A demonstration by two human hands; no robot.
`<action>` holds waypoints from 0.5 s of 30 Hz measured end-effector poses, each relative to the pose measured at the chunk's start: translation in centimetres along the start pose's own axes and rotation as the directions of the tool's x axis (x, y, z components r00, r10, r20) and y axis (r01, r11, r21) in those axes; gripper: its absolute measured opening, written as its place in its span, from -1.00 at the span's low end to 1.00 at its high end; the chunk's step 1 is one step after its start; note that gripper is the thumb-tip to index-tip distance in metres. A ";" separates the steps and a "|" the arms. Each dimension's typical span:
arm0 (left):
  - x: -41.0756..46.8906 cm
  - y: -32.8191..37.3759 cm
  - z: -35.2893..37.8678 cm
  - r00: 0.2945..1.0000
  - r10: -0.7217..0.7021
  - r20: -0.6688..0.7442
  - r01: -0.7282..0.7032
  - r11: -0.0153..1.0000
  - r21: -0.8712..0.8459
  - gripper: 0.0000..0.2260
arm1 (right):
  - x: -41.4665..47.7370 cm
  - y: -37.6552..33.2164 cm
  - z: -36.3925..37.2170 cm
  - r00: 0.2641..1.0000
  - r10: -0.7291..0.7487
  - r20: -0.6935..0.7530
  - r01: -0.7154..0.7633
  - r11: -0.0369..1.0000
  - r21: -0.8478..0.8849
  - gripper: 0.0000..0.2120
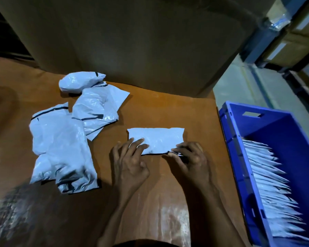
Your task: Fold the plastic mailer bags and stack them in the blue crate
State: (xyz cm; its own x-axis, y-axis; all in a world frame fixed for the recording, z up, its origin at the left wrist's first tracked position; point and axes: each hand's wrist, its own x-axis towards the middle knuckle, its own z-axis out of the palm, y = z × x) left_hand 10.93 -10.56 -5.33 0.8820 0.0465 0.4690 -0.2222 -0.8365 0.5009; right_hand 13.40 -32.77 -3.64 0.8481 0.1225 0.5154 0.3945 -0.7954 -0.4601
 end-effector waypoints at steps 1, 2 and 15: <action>0.0 0.3 -0.4 1.000 -0.019 -0.013 0.019 1.000 -0.010 -0.54 | 0.3 -0.3 -0.4 1.000 -0.020 -0.010 0.020 0.998 -0.053 -0.84; 0.4 0.5 -0.7 0.999 -0.036 -0.024 0.035 0.999 -0.018 -0.56 | 1.1 -0.7 -0.7 0.998 -0.055 -0.042 0.050 0.994 -0.100 -0.81; 3.7 -0.7 3.2 0.948 -0.012 0.319 -0.058 0.976 0.210 -0.47 | 3.0 -3.8 5.3 0.959 0.095 0.268 -0.008 0.951 -0.308 -0.50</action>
State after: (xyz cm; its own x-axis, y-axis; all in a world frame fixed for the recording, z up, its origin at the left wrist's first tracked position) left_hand 15.72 -11.58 -6.26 0.9711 -0.1201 0.2063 -0.1811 -0.9337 0.3089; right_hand 16.31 -26.25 -4.19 0.9453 0.2009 0.2571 0.2596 -0.9404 -0.2196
